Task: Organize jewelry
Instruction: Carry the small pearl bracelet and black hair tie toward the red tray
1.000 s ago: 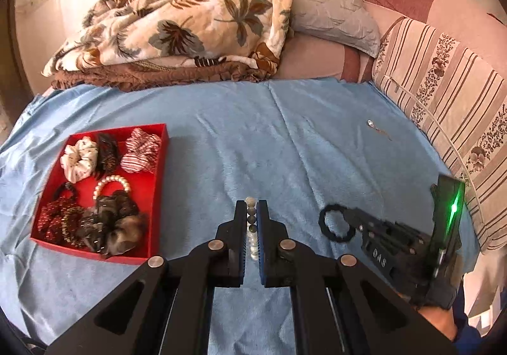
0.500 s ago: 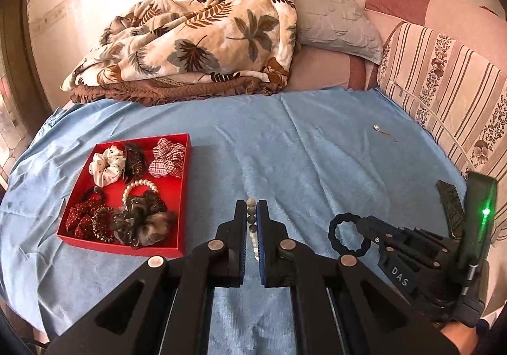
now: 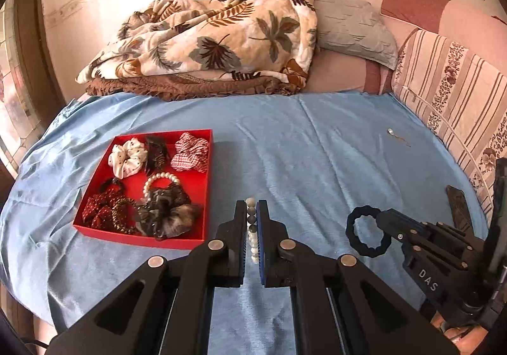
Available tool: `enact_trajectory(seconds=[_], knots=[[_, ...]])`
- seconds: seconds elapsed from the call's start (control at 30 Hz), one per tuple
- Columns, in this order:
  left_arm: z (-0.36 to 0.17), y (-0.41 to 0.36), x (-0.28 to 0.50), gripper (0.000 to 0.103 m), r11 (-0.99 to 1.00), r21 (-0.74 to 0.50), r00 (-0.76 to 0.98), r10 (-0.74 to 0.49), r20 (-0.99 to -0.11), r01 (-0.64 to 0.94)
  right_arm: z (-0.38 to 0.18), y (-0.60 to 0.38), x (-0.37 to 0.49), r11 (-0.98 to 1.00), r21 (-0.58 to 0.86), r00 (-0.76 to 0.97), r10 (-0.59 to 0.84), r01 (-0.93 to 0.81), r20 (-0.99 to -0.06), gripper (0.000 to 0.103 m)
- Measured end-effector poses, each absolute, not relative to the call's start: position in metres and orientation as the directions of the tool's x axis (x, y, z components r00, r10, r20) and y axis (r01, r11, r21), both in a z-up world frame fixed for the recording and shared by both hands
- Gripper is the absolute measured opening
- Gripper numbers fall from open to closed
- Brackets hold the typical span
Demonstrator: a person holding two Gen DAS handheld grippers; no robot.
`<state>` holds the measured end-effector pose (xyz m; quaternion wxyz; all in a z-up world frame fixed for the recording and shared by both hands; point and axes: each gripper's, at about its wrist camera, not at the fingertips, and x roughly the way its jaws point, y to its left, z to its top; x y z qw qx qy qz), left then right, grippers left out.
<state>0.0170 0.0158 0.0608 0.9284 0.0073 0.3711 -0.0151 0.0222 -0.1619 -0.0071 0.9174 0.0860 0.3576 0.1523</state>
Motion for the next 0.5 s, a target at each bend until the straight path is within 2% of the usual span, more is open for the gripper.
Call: enact_trajectory(seconds=[0.5], knots=[[0.065, 0.042, 0.006, 0.005, 0.999, 0.0, 0.725, 0.025, -0.688, -0.035, 0.023, -0.132, 0.011, 0.93, 0.221, 0.706, 0.367, -0.293, -0.606, 0.01]])
